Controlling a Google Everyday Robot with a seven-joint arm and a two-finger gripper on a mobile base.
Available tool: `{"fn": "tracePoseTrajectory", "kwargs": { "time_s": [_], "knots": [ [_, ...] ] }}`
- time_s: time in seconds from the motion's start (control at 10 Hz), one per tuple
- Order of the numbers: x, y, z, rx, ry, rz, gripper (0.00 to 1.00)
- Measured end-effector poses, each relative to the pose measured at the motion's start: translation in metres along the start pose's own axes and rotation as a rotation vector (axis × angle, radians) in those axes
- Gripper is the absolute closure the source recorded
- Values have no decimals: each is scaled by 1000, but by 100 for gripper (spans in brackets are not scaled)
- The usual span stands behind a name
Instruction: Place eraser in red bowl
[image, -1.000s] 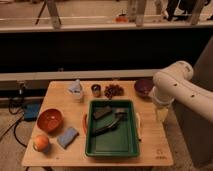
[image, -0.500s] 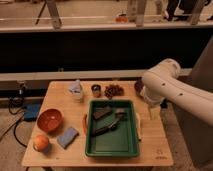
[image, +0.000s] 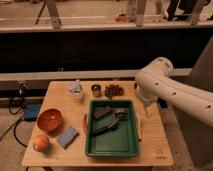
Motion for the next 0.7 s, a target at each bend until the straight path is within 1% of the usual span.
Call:
{"fn": "tracePoseTrajectory", "kwargs": {
  "time_s": [0.1,0.4,0.7],
  "knots": [
    [-13,-8,-1,8,3,-34,20],
    [-23,-18,-5,22,15,-113,20],
    [-38,-30,-6,45,20,-162,20]
  ]
}}
